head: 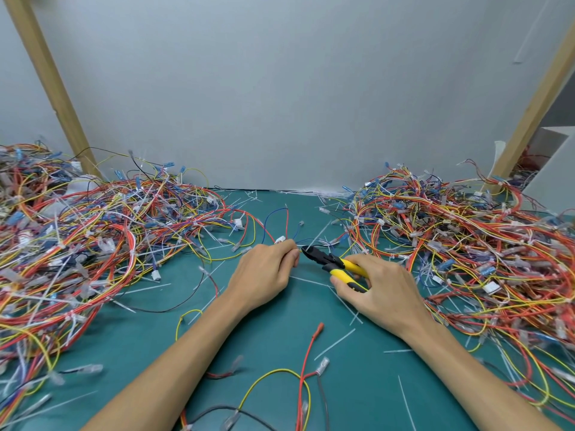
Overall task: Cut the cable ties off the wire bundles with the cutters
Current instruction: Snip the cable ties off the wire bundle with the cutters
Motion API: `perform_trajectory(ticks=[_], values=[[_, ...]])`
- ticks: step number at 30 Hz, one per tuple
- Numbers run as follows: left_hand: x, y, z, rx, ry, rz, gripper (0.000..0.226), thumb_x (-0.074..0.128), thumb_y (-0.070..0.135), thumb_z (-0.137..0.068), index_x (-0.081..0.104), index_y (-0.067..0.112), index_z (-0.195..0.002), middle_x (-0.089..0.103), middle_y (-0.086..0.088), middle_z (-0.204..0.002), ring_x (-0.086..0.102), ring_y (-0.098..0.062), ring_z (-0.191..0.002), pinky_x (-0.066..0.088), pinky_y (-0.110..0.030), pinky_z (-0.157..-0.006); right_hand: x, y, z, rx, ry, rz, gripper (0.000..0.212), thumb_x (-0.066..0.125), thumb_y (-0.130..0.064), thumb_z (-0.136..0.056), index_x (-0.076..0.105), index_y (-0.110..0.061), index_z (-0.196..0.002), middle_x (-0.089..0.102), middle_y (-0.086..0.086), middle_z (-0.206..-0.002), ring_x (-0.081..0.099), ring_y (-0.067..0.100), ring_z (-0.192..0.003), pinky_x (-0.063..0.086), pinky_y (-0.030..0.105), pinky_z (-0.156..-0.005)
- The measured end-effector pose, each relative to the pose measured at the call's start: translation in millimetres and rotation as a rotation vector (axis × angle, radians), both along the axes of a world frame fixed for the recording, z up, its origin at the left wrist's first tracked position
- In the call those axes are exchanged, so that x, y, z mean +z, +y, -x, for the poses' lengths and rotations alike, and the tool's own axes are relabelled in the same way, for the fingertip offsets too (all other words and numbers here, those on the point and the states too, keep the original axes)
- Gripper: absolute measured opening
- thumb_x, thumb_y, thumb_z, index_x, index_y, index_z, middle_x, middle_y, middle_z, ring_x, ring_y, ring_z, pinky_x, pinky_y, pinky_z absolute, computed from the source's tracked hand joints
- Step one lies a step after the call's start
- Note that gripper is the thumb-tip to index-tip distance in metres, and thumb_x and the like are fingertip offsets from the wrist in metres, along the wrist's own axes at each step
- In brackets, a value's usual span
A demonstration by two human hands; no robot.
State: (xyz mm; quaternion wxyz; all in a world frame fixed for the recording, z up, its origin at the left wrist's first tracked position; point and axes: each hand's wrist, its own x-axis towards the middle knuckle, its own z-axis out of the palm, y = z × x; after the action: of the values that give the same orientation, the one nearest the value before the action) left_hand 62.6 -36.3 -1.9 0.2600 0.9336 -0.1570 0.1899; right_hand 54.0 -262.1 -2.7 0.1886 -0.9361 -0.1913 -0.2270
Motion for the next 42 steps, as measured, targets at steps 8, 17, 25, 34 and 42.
perform_trajectory(ticks=[8, 17, 25, 34, 42], values=[[-0.4, 1.6, -1.1, 0.012, 0.000, 0.012, 0.024, 0.042, 0.026, -0.101, 0.051, 0.027, -0.078, 0.043, 0.003, -0.056, 0.039, -0.022, -0.060, 0.038, -0.039, -0.060, -3.4, 1.0, -2.4, 0.025, -0.037, 0.085, 0.054, 0.041, -0.064, -0.089, 0.060, -0.024, -0.121, 0.063, -0.008, -0.102, 0.061, 0.019, -0.096, 0.049, 0.032, -0.072], [-2.1, 1.8, -2.2, -0.007, -0.003, -0.057, 0.025, 0.042, 0.027, -0.101, 0.046, 0.032, -0.076, 0.036, 0.005, -0.051, 0.037, -0.023, -0.058, 0.038, -0.039, -0.061, -1.7, 3.5, 0.1, -0.089, -0.063, 0.159, 0.047, 0.036, -0.072, -0.085, 0.055, -0.029, -0.088, 0.054, -0.011, -0.072, 0.060, 0.016, -0.070, 0.034, 0.028, -0.051], [-2.0, 2.4, -2.1, -0.009, 0.000, -0.059, 0.025, 0.041, 0.028, -0.101, 0.049, 0.030, -0.077, 0.039, 0.006, -0.053, 0.036, -0.023, -0.059, 0.039, -0.038, -0.062, 1.4, 4.7, 1.9, -0.096, -0.055, 0.175, 0.047, 0.036, -0.071, -0.085, 0.056, -0.029, -0.088, 0.057, -0.009, -0.073, 0.058, 0.016, -0.069, 0.035, 0.029, -0.052], [-2.4, 2.0, -1.8, -0.012, -0.002, -0.061, 0.026, 0.042, 0.028, -0.101, 0.047, 0.032, -0.076, 0.040, 0.005, -0.054, 0.035, -0.023, -0.058, 0.039, -0.038, -0.061, -0.6, 4.5, -0.2, -0.109, -0.014, 0.188, 0.053, 0.030, -0.073, -0.084, 0.057, -0.027, -0.089, 0.059, -0.007, -0.075, 0.061, 0.020, -0.073, 0.044, 0.032, -0.058], [-3.0, 2.5, -2.1, -0.009, 0.003, -0.054, 0.025, 0.042, 0.027, -0.101, 0.051, 0.028, -0.078, 0.043, 0.005, -0.056, 0.036, -0.024, -0.059, 0.038, -0.038, -0.061, -1.1, 3.6, -2.9, -0.098, -0.017, 0.198, 0.054, 0.028, -0.074, -0.083, 0.056, -0.028, -0.087, 0.057, -0.008, -0.072, 0.060, 0.019, -0.072, 0.034, 0.031, -0.054]])
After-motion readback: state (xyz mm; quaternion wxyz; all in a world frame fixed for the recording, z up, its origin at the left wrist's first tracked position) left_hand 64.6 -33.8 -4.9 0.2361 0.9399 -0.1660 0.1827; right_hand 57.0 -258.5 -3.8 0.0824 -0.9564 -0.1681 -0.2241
